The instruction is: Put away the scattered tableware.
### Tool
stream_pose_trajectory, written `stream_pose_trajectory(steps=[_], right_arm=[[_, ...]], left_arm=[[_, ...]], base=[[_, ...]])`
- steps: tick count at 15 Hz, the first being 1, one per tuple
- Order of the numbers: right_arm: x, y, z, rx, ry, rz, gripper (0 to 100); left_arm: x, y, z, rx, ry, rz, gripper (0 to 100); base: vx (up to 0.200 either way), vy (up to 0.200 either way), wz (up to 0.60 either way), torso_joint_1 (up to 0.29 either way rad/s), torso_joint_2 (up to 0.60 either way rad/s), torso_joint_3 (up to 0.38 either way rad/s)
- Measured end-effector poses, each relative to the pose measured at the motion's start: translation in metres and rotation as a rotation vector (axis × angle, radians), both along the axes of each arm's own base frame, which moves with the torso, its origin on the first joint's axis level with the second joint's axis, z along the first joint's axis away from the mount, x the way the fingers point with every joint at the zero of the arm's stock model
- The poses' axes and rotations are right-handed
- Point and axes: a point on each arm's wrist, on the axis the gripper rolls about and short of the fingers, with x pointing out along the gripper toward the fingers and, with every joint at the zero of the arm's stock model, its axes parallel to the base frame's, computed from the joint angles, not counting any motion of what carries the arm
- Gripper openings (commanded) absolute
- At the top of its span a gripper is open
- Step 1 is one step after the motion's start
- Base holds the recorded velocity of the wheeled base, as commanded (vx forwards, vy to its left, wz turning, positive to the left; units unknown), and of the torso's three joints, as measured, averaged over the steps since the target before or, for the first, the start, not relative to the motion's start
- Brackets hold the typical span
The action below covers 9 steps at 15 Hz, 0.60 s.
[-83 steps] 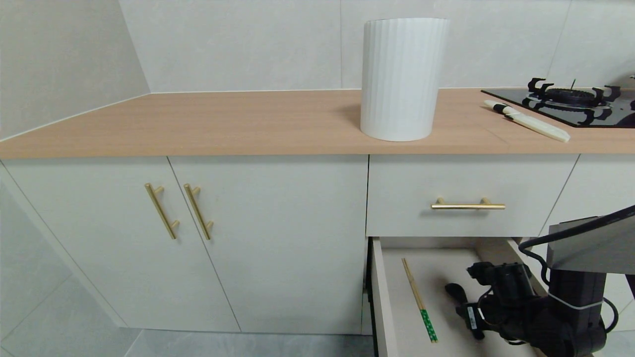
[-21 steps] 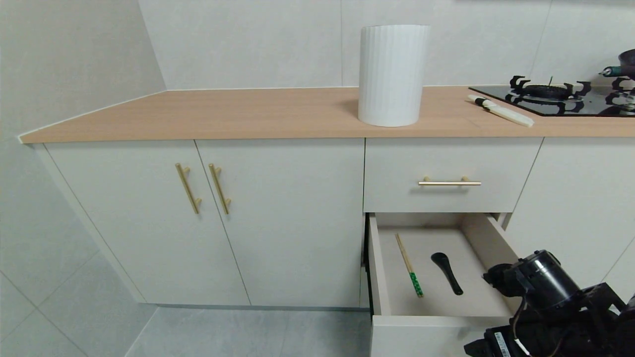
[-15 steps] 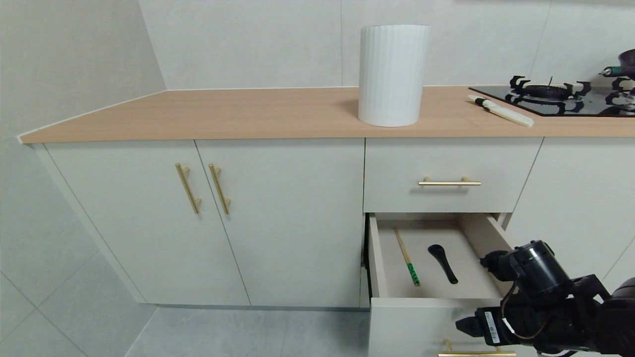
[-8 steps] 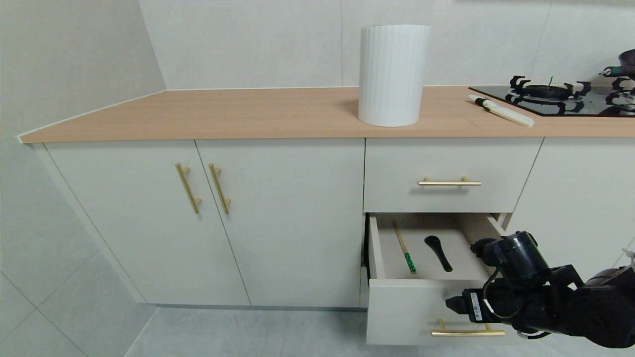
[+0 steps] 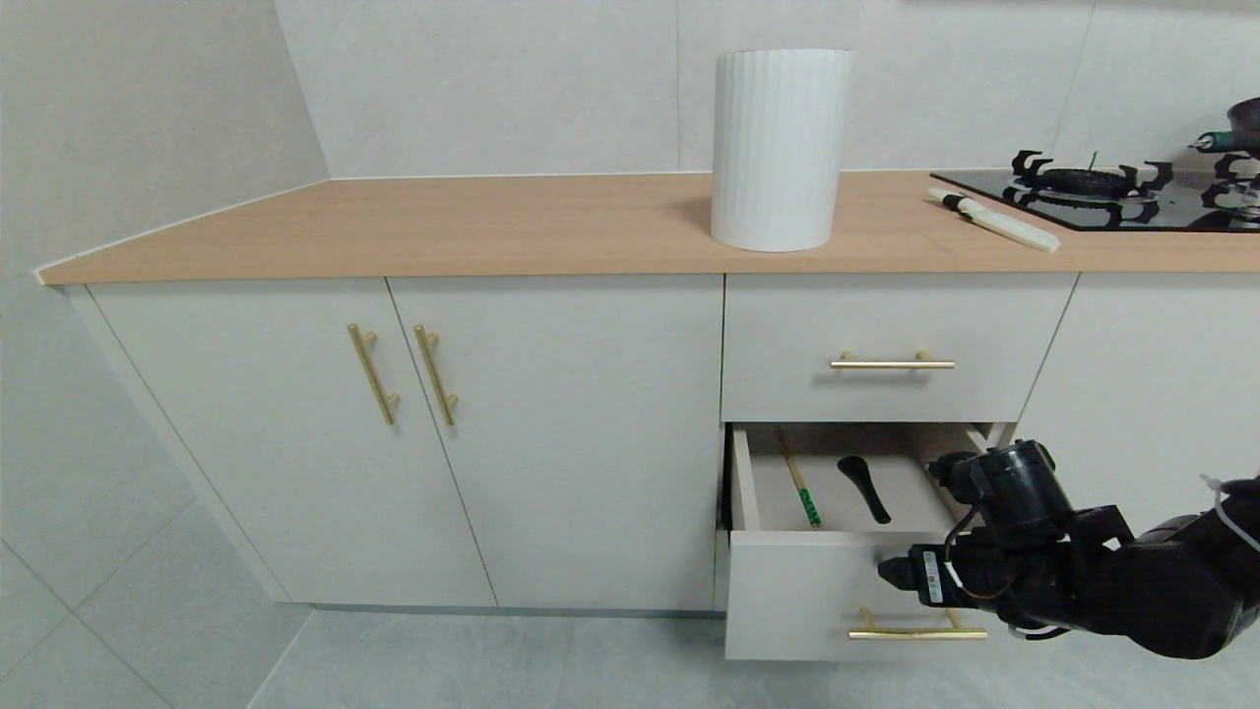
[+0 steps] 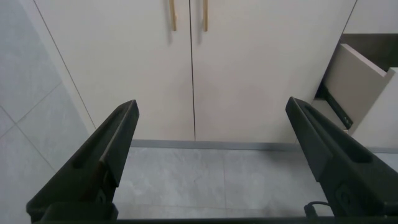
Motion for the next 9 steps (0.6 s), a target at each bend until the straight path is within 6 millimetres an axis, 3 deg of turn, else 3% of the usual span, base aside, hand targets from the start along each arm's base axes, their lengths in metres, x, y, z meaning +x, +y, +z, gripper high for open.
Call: stream_pose_trajectory(steps=[9], right_arm=[[0.053,0.005,-0.006,0.013,-0.052,-0.035,100]], left_arm=[[0.000,0.000,0.000,0.000,0.000,0.000,100]], base=[[0.000,0.000,0.00,0.000,0.00,0.000]])
